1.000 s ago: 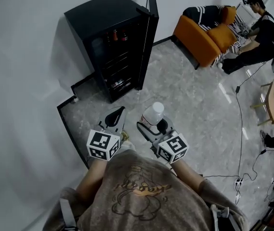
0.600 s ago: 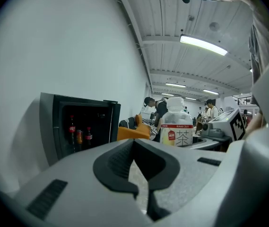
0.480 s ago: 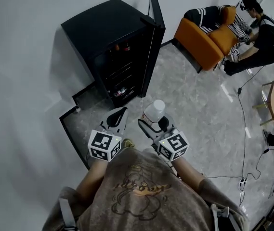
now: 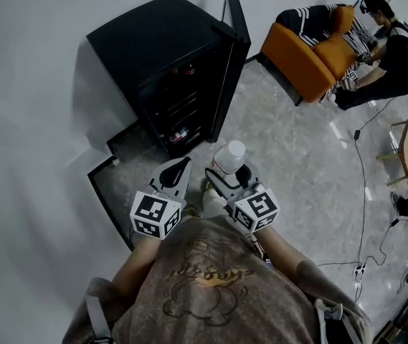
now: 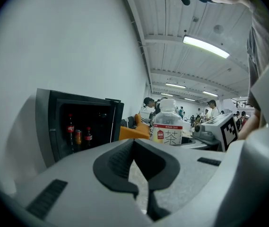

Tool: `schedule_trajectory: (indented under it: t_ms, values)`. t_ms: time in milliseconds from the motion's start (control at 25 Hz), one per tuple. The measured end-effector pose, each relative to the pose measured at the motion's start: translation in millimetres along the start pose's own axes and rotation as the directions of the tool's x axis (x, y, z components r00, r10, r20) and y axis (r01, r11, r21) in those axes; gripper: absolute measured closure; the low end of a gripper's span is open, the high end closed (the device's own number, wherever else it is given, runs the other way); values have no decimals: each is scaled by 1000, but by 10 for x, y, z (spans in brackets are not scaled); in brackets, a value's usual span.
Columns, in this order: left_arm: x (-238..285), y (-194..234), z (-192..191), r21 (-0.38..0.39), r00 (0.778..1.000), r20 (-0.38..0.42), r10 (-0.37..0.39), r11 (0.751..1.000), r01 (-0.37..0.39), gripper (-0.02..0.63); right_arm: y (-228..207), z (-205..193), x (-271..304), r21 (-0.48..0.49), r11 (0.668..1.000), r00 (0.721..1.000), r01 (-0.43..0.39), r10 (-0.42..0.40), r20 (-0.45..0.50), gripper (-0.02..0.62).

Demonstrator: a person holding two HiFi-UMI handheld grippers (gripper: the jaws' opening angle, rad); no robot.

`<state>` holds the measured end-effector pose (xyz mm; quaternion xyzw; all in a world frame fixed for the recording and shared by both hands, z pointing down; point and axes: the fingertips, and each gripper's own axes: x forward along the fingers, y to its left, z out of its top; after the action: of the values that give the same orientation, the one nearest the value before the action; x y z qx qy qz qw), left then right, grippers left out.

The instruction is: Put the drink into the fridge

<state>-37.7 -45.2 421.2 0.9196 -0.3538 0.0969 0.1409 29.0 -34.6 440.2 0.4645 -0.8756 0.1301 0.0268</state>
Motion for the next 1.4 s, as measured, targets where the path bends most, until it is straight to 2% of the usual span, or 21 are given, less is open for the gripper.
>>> schedule_trajectory:
  t_ms: [360, 560, 1000, 1200, 1400]
  values:
    - [243, 290, 121, -12, 998, 16, 58, 998, -58, 603, -308, 39, 490, -105, 994, 999, -37, 40, 32, 284]
    - [437, 448, 164, -37, 996, 11, 88, 995, -88, 603, -518, 5, 755, -126, 990, 997, -66, 71, 32, 282]
    - [730, 732, 213, -66, 989, -13, 147, 987, -148, 601, -859, -204, 1329, -160, 977, 990, -137, 134, -34, 284]
    - [861, 830, 222, -42, 986, -11, 167, 985, -167, 602, -940, -352, 1658, -163, 968, 981, -189, 179, -73, 284]
    - [957, 929, 181, -59, 978, -17, 207, 976, -208, 603, -1007, -463, 1975, -151, 961, 970, -233, 219, -104, 284]
